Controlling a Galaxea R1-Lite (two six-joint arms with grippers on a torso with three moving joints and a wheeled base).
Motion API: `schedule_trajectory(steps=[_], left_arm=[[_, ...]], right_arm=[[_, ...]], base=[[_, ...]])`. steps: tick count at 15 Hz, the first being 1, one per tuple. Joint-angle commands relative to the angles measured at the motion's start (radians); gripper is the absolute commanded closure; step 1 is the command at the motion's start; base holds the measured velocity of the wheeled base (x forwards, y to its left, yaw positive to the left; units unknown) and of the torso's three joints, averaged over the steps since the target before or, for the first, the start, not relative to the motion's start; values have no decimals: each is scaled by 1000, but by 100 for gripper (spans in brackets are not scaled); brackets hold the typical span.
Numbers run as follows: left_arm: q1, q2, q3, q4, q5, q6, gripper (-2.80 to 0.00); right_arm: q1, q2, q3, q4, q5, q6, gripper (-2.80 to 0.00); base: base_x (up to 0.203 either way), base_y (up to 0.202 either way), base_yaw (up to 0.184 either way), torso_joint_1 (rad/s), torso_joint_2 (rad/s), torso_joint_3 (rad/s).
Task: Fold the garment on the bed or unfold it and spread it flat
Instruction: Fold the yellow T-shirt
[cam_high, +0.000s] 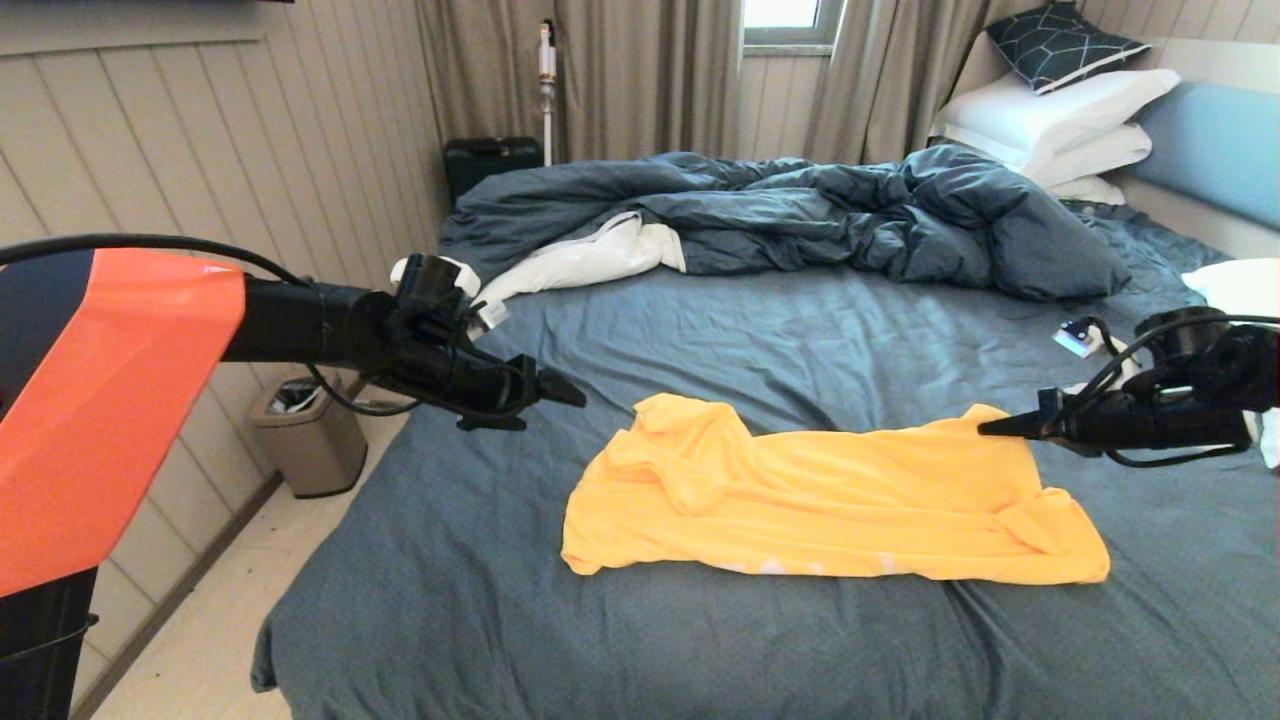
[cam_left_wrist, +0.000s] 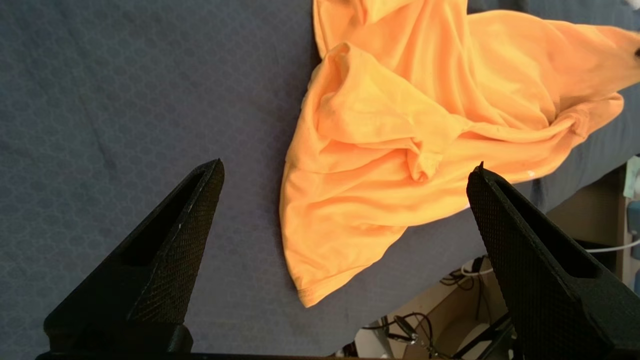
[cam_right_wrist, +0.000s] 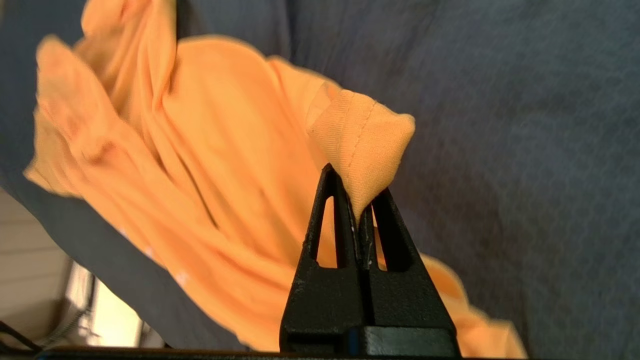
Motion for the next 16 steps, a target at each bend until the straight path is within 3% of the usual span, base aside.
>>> schedule_trajectory(steps=[1,6,9,16], left_arm=[[-3,2,6,2,-2,-3,-280],[-13,10,9,2,-1,-1,-280],[-17,14,9,2,-1,-1,-280],[-19,23,9,2,-2,-1,-280]], right_arm=[[-2,-89,118,-51,5,-39,0],[-83,-185,315,-128,10,-182,0],[-135,-182,418,-233,11,-204,0],[-143,-107,599,-458,9,-221,0]], base=[[0,0,0,0,0,0],[0,0,0,0,0,0],[0,0,0,0,0,0],[0,0,0,0,0,0]])
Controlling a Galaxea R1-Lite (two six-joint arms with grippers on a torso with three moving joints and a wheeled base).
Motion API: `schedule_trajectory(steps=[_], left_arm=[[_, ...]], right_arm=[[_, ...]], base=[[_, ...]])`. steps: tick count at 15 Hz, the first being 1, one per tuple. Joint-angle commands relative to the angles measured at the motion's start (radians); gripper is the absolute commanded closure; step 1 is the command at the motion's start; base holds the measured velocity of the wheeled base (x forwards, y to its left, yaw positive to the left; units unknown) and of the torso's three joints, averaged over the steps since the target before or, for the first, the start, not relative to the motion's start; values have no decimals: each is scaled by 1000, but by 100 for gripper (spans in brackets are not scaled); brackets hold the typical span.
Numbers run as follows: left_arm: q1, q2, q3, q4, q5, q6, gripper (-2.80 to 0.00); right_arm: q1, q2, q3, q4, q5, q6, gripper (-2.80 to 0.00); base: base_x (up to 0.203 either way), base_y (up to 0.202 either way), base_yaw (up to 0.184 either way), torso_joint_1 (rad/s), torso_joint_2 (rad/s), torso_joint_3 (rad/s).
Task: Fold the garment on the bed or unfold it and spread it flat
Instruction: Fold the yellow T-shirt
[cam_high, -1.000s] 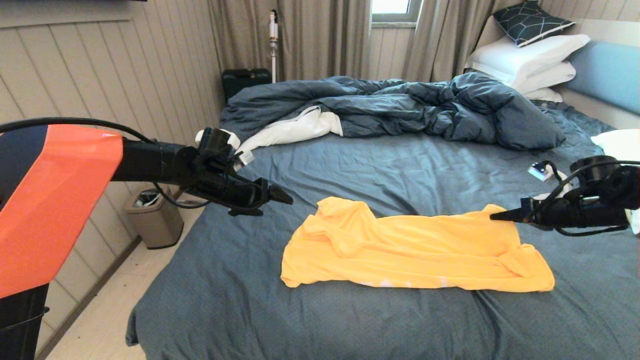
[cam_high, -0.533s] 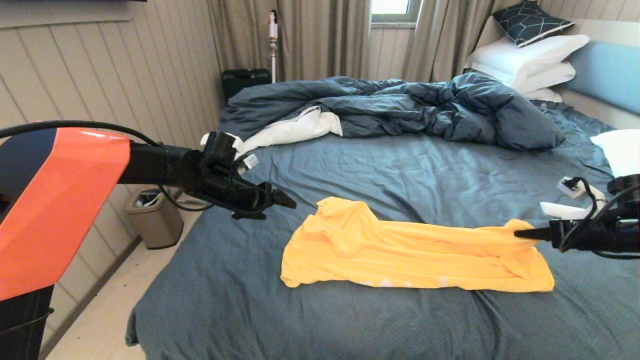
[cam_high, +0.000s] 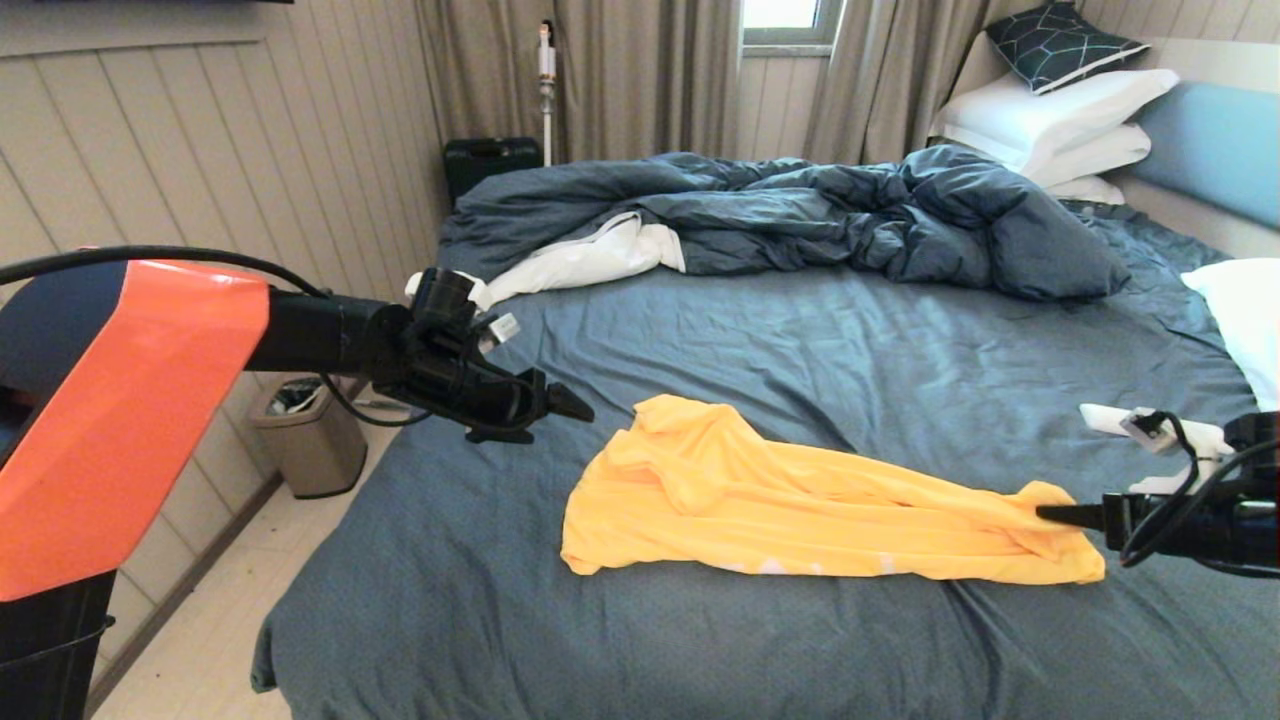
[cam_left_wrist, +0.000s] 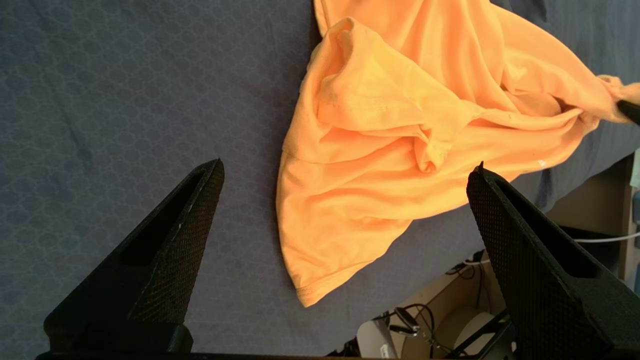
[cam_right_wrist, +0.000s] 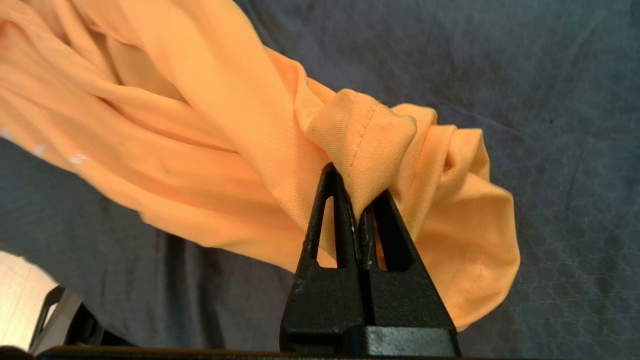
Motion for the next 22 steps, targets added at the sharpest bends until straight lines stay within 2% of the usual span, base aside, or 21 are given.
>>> schedule_trajectory(steps=[1,4,9,10,11,15,17,18,19,20,22], left_arm=[[0,5,-2,2,-3,-2,-280],[-5,17,-5,2,0,-1,-280],[-5,23,-8,2,-2,-2,-280],[-5,22,-8,2,-2,-2,-280],[-5,22,-8,2,-2,-2,-280],[-5,22,-8,2,-3,-2,-280],[-5,20,-11,2,-3,-2,-280],[-5,20,-11,2,-3,-2,-280],[-5,19,-13,2,-3,-2,-280],[-5,17,-14,2,-3,-2,-280],[-5,14,-17,2,-2,-2,-280]], right_arm=[[-11,37,22,-15,3,-4,0],[-47,69,8,-17,3,-4,0],[-48,67,16,-17,-19,-26,0],[-49,67,18,-17,-19,-36,-223],[-49,66,15,-17,-18,-38,-280],[-71,47,-7,-15,6,-31,-280],[-120,-1,-48,-7,96,0,-280],[-131,-10,-57,-5,113,13,-280],[-132,-20,-66,-5,115,37,-90],[-133,-55,-86,-6,118,108,0],[-128,-92,-134,-6,119,235,0]], base=[[0,0,0,0,0,0],[0,0,0,0,0,0],[0,0,0,0,0,0],[0,0,0,0,0,0],[0,0,0,0,0,0],[0,0,0,0,0,0],[0,0,0,0,0,0],[0,0,0,0,0,0],[0,0,0,0,0,0],[0,0,0,0,0,0],[0,0,0,0,0,0]])
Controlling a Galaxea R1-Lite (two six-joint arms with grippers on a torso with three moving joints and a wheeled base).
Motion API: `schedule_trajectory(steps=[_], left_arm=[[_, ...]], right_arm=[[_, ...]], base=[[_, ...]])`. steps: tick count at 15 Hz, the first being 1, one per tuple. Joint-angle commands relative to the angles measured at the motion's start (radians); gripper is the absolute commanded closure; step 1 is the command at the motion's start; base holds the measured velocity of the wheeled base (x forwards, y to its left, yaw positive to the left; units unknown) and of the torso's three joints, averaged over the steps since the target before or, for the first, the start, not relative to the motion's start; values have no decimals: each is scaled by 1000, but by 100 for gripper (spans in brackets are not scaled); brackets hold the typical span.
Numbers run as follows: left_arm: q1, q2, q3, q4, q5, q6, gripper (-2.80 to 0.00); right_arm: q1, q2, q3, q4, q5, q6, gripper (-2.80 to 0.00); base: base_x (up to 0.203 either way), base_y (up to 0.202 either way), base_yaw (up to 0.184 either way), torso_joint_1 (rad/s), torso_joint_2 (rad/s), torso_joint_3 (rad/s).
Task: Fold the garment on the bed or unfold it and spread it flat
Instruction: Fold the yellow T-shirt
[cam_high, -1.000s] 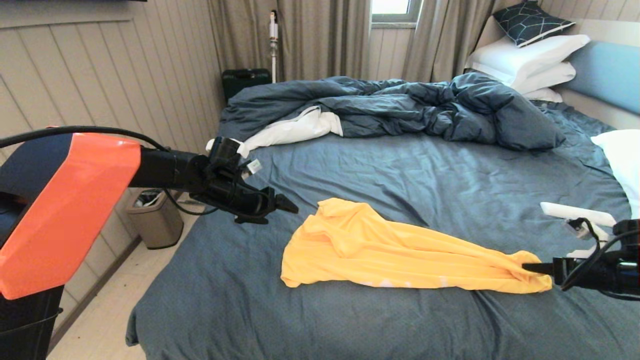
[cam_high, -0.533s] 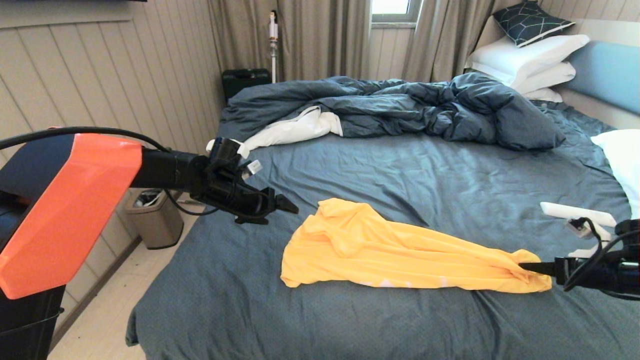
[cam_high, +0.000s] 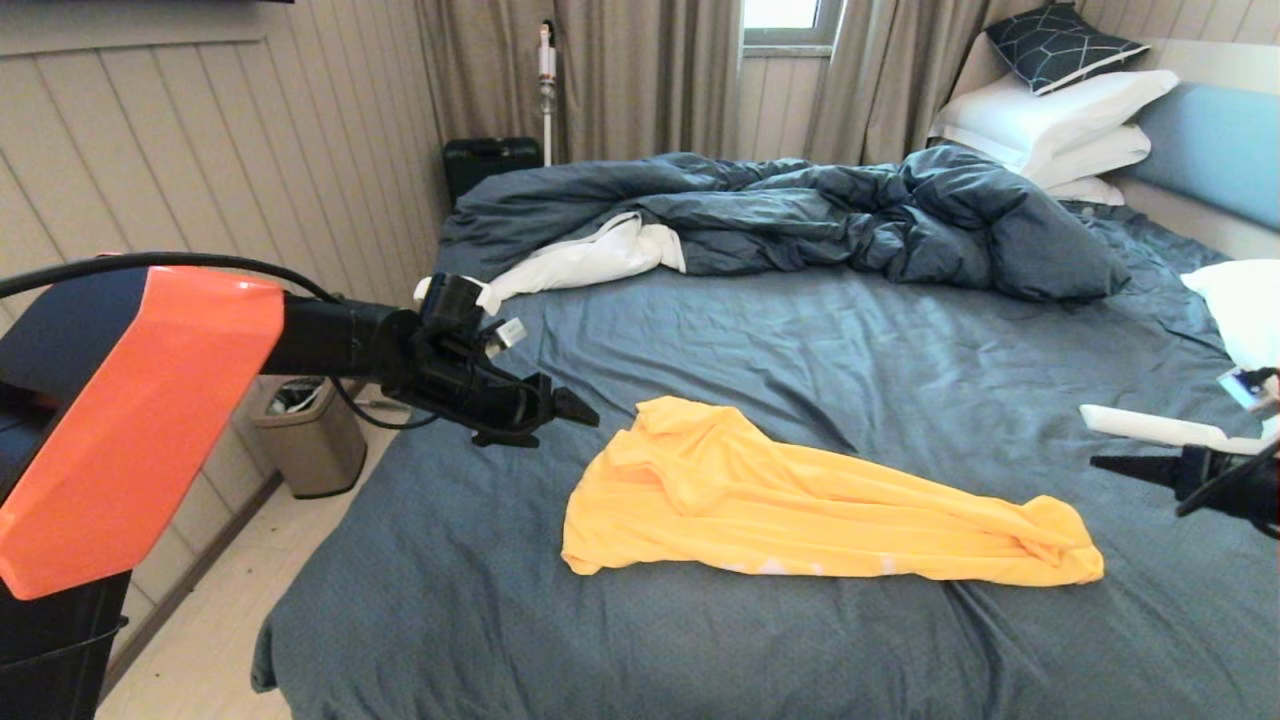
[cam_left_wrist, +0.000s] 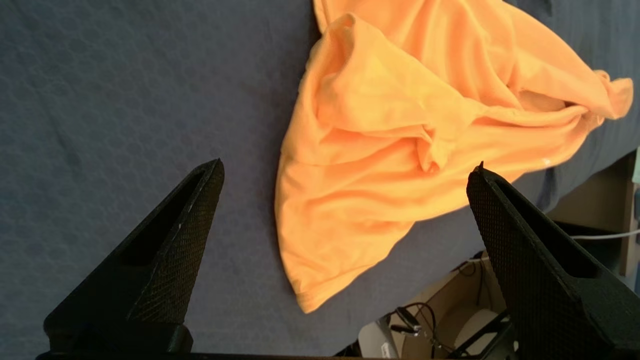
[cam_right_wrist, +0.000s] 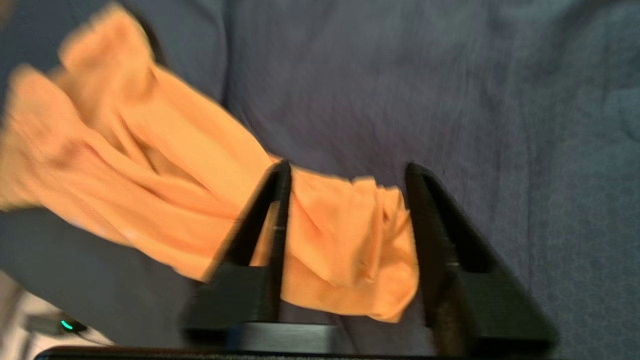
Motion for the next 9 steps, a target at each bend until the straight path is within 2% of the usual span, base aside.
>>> schedule_trajectory(steps=[1,3,4,5,6,7,8,9], left_arm=[[1,0,-15,1,-2,-3,-280],[-7,20,-93,2,-2,-6,-280],[-16,41,-141,3,-2,-8,-280],[-33,70,-173,-1,5,-6,-280],[-50,88,-180,-43,41,-2,-280],[-63,113,-181,-129,105,3,0],[-75,140,-181,-195,188,15,0],[-88,177,-182,-264,293,53,0]], right_arm=[[9,-51,-35,-2,5,119,0],[48,-62,-67,-6,2,304,0],[72,-63,-70,-11,1,366,0],[77,-62,-61,-11,2,370,0],[79,-58,-48,-11,4,368,0],[79,-53,-43,-13,5,366,0],[83,-50,-40,-13,5,366,0],[89,-42,-37,-13,5,358,0]], base=[[0,0,0,0,0,0],[0,0,0,0,0,0],[0,0,0,0,0,0],[0,0,0,0,0,0],[0,0,0,0,0,0],[0,0,0,0,0,0],[0,0,0,0,0,0],[0,0,0,0,0,0]])
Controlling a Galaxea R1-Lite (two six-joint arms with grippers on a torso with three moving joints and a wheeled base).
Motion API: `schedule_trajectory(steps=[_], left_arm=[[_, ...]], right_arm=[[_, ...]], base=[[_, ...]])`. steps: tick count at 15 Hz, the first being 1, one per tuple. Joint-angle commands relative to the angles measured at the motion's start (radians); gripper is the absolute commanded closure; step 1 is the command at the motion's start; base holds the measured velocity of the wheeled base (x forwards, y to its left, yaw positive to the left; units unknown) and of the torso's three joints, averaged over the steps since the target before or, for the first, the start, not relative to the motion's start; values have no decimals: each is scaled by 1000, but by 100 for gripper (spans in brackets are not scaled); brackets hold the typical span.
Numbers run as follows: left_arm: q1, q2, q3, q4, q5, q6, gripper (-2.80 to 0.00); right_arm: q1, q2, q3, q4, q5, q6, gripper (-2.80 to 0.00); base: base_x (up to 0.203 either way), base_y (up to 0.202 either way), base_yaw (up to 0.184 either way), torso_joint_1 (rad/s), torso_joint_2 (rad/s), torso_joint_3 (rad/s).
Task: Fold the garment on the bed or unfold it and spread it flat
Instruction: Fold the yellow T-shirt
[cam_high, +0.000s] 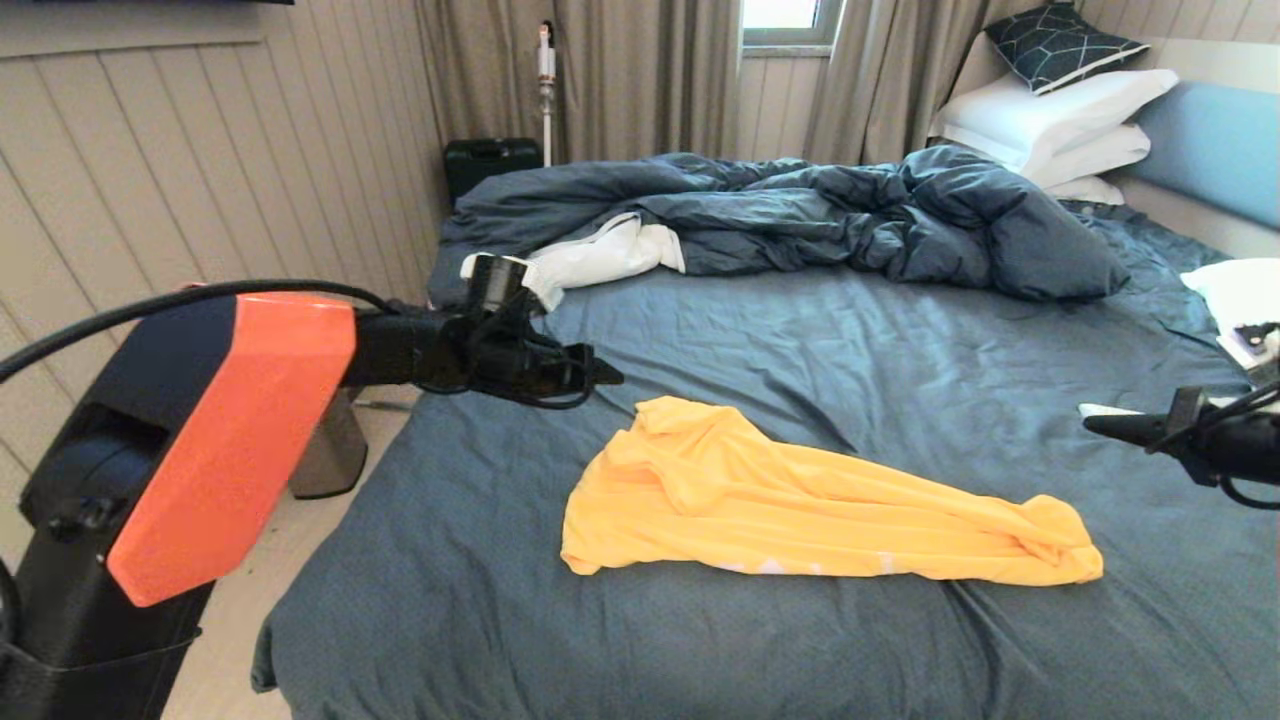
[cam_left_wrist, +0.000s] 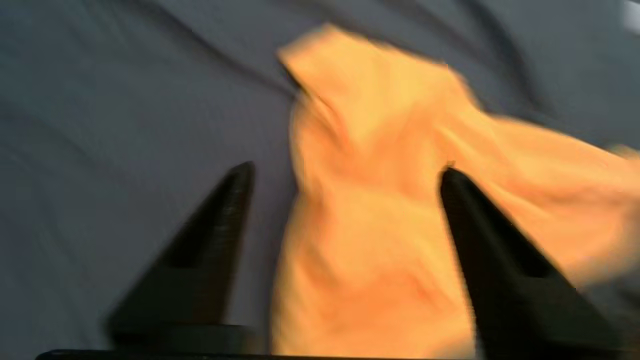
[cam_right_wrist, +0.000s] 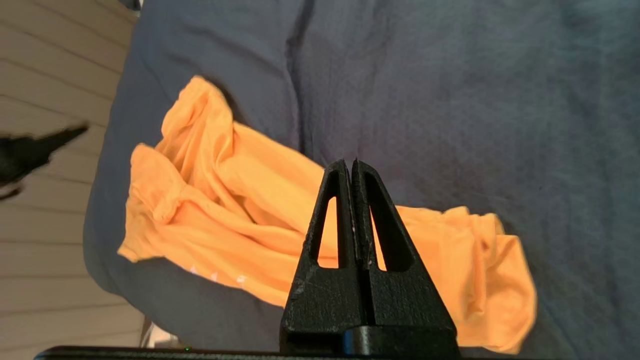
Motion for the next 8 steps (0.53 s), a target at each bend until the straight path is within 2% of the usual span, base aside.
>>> schedule_trajectory(steps=[1,2,3,5,8], left_arm=[[-26,77,-3,-89,125,51,0],[-46,104,-4,-149,182,88,0],[-70,149,-5,-243,268,137,0],[-118,205,-7,-357,376,211,0],[-128,218,-6,-378,395,222,0]], right_arm=[[6,10,6,-1,5,-5,0],[6,11,23,-3,5,-30,0],[6,10,48,-6,5,-68,0],[6,4,77,-9,5,-101,0],[24,11,97,-12,4,-115,0]], base=[[0,0,0,0,0,0],[0,0,0,0,0,0],[0,0,0,0,0,0],[0,0,0,0,0,0],[0,0,0,0,0,0]])
